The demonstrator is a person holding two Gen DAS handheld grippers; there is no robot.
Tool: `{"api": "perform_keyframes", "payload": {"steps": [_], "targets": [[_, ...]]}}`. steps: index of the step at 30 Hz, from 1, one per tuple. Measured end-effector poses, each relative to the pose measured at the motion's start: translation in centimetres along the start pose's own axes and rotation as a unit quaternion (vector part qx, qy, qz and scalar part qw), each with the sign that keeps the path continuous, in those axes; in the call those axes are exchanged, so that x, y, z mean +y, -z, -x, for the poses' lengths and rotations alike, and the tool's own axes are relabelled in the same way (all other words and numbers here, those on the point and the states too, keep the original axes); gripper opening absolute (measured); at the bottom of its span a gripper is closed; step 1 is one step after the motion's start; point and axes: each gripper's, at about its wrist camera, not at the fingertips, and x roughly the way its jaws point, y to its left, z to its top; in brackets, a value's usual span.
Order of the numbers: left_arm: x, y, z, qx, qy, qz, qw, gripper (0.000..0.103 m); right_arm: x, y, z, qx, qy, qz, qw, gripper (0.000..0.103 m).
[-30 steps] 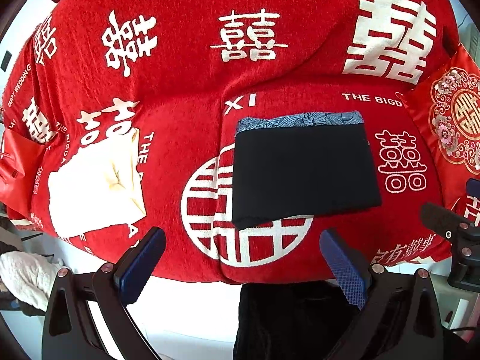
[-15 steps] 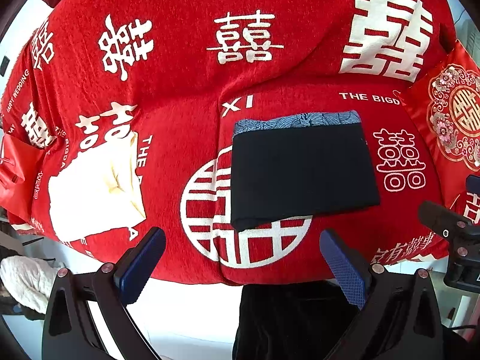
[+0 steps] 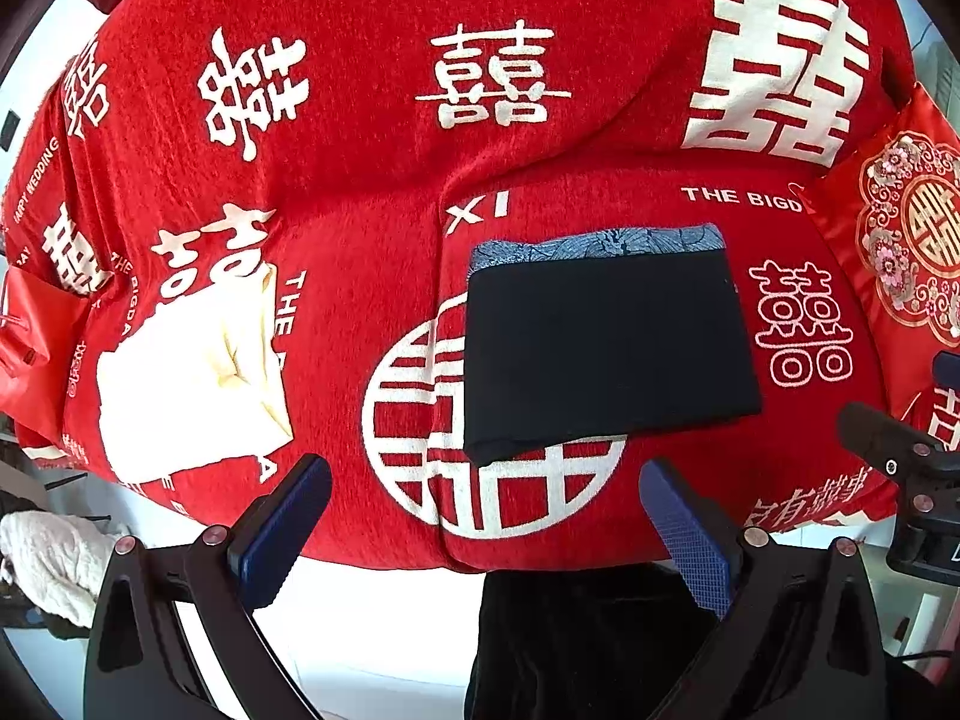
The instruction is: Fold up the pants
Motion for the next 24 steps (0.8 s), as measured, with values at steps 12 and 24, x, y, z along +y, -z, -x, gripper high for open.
{"api": "perform_keyframes", "payload": {"steps": [12,24], "targets": [[0.75,-0.38,-0.37,-0.003,0.003,-0.008,1.0000,0.103,-0.15,-0.37,-0.27,-0.002,0.006,0.003,1.000,0.103],[0.41,-0.48,-0.52,-0.005,-0.003,-0.017,0.9998,0.103,-0.51,-0.77,-0.56,-0.001,0.007,0.002,1.000,0.103]]}}
